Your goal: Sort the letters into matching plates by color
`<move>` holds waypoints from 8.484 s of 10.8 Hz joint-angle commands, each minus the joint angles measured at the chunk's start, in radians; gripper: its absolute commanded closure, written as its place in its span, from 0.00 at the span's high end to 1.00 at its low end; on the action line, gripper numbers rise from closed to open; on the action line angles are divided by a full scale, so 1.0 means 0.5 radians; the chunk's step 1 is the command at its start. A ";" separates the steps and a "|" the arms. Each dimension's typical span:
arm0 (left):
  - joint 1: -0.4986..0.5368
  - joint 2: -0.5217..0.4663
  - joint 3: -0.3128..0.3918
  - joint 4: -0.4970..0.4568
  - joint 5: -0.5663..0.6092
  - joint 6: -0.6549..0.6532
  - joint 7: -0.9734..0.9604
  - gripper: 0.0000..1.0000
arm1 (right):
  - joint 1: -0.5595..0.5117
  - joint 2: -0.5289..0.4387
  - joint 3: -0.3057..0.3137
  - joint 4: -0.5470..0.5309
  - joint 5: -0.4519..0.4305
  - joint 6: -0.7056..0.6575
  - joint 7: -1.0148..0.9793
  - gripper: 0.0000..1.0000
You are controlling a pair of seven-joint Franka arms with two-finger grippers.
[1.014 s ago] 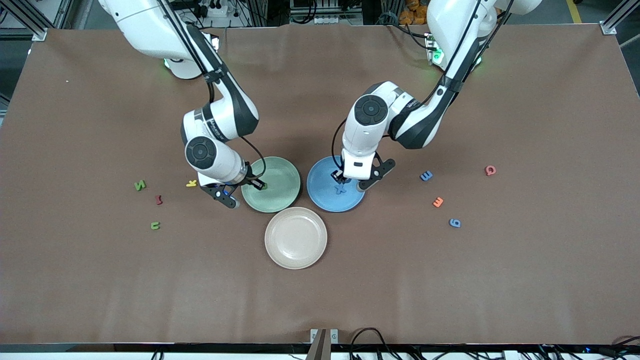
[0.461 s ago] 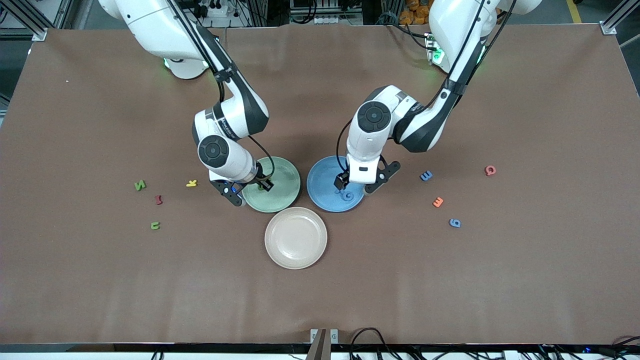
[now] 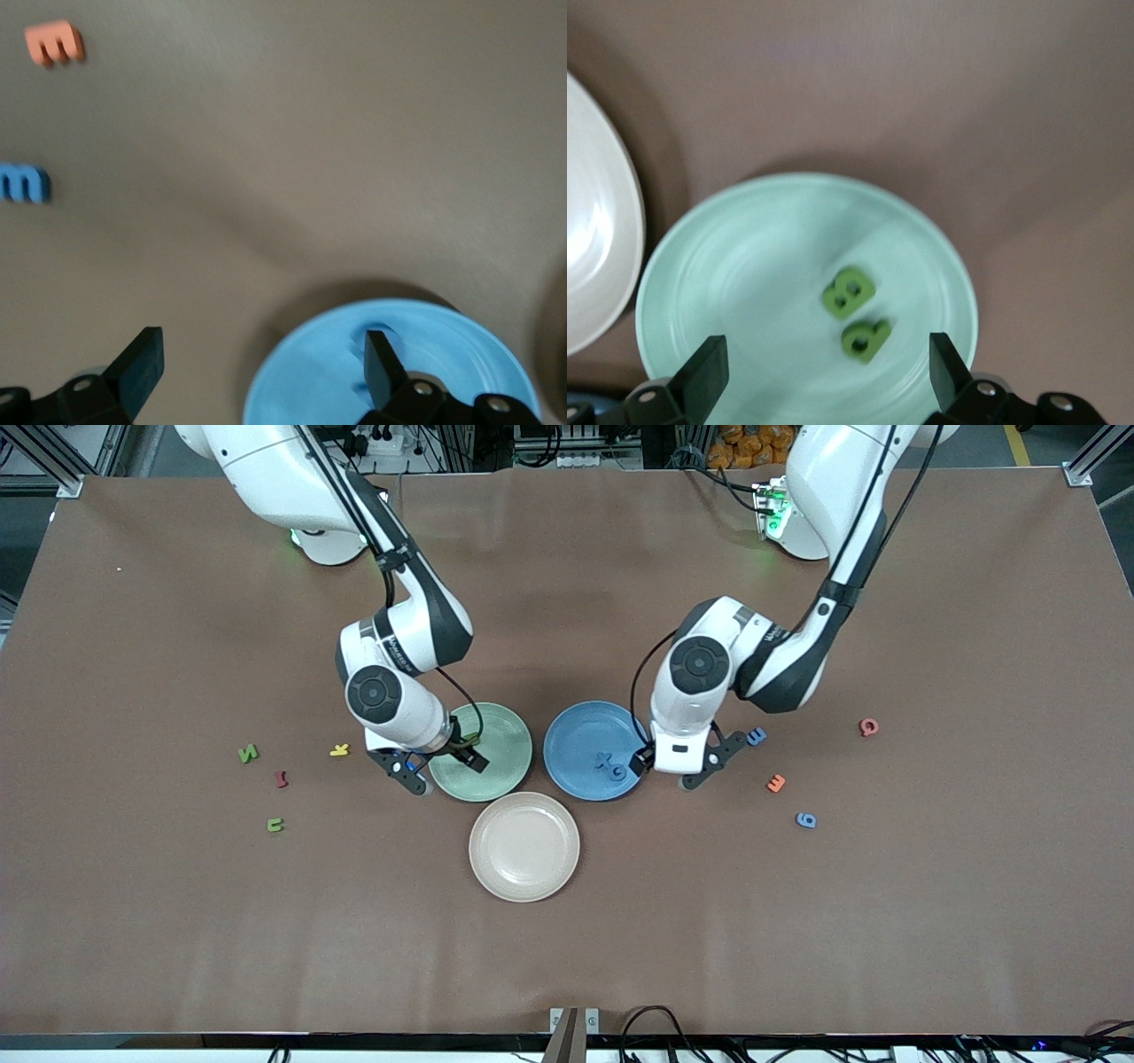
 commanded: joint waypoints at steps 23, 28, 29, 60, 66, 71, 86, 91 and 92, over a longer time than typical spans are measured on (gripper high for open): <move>0.583 0.354 0.307 0.096 -0.315 0.413 0.209 1.00 | -1.009 0.206 -0.070 -0.001 -0.556 0.537 -2.409 1.00; 0.580 0.378 0.307 0.084 -0.312 0.443 0.206 1.00 | -1.012 0.243 -0.064 -0.008 -0.547 0.583 -2.390 0.94; 0.577 0.378 0.307 0.069 -0.312 0.468 0.203 1.00 | -1.021 0.243 -0.061 -0.008 -0.547 0.580 -2.390 0.81; -0.411 0.139 0.316 0.106 -0.214 0.091 -0.622 0.00 | -1.040 0.111 -0.021 -0.084 -0.516 0.473 -2.099 0.17; -0.546 0.163 0.303 0.109 0.044 0.091 -0.614 1.00 | -0.890 -0.045 -0.024 -0.084 -0.028 0.228 -1.659 0.17; -0.397 0.102 0.313 0.029 0.062 0.017 -0.209 1.00 | -0.586 -0.048 -0.024 -0.084 0.094 0.184 -1.048 0.17; 0.083 -0.303 0.307 -0.701 0.062 0.262 0.957 1.00 | 0.049 0.013 -0.027 -0.069 0.229 0.191 -0.316 1.00; 0.190 -0.450 0.288 -0.980 0.038 0.584 0.976 1.00 | 0.000 -0.030 -0.097 -0.072 0.156 0.123 -0.623 1.00; 0.187 -0.441 0.285 -0.968 0.038 0.588 0.976 1.00 | -0.024 -0.048 -0.131 -0.072 0.156 0.117 -0.775 1.00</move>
